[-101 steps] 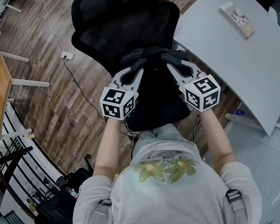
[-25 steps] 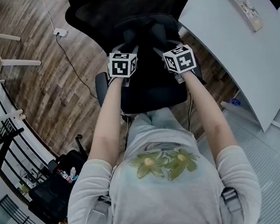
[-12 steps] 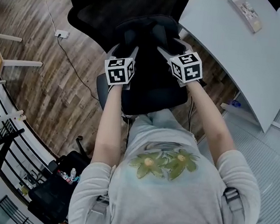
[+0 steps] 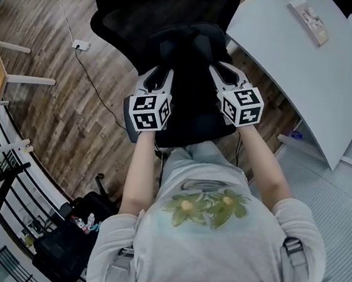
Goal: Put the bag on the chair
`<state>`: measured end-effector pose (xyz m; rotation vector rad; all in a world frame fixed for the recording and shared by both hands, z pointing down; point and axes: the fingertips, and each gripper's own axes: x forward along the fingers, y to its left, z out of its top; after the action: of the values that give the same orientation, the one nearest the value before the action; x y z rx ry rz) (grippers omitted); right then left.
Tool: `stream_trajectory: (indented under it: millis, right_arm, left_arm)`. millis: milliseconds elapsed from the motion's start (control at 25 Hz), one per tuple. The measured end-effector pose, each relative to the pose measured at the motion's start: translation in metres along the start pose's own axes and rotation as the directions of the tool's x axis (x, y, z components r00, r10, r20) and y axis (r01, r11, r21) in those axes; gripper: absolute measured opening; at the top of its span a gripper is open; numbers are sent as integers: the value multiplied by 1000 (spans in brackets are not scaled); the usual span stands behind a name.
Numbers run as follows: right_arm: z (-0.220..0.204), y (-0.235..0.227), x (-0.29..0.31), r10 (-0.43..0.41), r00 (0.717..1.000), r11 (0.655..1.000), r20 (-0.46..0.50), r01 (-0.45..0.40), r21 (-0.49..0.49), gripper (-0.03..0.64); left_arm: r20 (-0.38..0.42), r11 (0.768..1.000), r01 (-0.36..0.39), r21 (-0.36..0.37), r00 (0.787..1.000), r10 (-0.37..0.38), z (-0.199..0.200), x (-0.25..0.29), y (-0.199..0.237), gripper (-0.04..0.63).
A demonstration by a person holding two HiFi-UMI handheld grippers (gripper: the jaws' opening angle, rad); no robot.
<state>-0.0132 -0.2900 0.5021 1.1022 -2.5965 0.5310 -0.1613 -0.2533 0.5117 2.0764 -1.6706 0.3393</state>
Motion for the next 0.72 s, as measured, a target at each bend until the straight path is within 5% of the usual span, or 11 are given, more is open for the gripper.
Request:
stream_trajectory:
  millis: [80, 360, 720]
  right_arm:
    - [3, 7, -8, 11, 1000, 1000, 28, -12, 4, 12]
    - [-5, 34, -29, 84, 996, 996, 33, -83, -45, 9]
    - [-8, 46, -56, 101, 994, 994, 45, -99, -34, 9]
  left_arm:
    - [2, 1000, 16, -5, 1000, -16, -4, -7, -9, 125]
    - [15, 999, 54, 9, 998, -54, -6, -24, -37, 23]
    - [38, 985, 170, 10, 985, -171, -9, -42, -77, 17]
